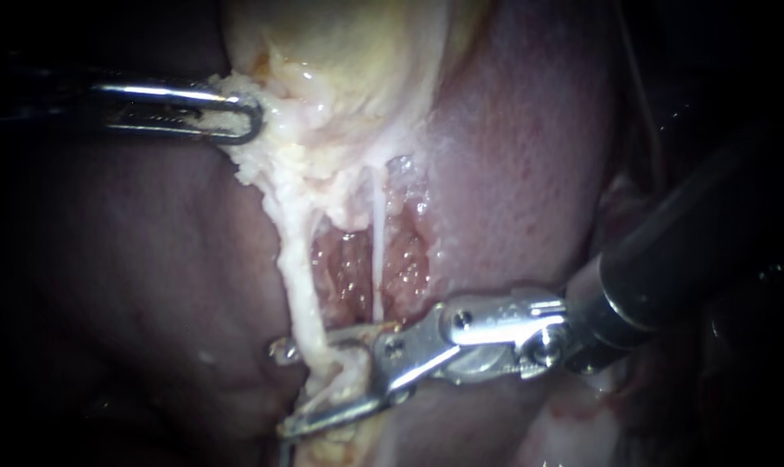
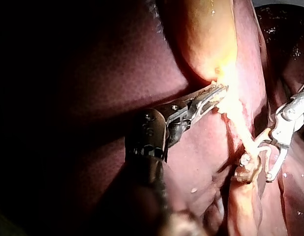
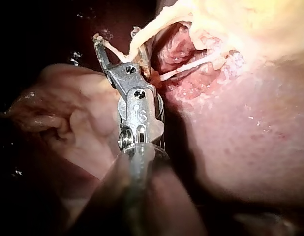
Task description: Clipping first clip left tube
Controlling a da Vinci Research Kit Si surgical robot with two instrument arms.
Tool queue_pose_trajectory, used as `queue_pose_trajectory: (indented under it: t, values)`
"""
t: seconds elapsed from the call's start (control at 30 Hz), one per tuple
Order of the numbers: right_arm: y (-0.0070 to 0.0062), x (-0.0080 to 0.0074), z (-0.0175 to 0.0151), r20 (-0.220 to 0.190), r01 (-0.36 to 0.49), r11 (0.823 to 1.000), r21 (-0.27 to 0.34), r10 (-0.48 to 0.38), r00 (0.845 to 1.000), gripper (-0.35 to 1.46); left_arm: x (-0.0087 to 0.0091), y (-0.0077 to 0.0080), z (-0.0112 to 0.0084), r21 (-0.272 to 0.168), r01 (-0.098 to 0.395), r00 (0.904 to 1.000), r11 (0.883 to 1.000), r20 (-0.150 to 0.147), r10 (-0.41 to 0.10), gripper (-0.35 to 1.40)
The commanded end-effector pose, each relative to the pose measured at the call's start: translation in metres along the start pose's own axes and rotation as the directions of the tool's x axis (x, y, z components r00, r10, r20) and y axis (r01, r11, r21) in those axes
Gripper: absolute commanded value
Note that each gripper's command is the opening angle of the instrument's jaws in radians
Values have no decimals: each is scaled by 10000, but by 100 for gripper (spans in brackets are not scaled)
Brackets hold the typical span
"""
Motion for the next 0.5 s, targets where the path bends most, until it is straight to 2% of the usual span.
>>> queue_pose_trajectory:
  t: [0.03, 0.2, 0.47, 0.5]
  values:
    - [0, 0, 0, 19, -42, 10000, 20, 42, 10000, 42, 0, 0, 0, -8, 1, 10000, 10000, 0, -1, -35]
    - [3, 1, -7, -26, -245, 9996, -145, 244, 9997, 27, 0, 0, 0, -9, 1, 10000, 10000, 0, -1, -35]
    - [6, 4, -27, -164, -780, 9956, -520, 772, 9969, -35, 0, 0, 0, -8, 1, 10000, 10000, -1, -1, -35]
    - [6, 4, -27, -165, -780, 9956, -522, 772, 9969, -35, 0, 0, 0, -7, 1, 10000, 10000, -1, -1, -35]
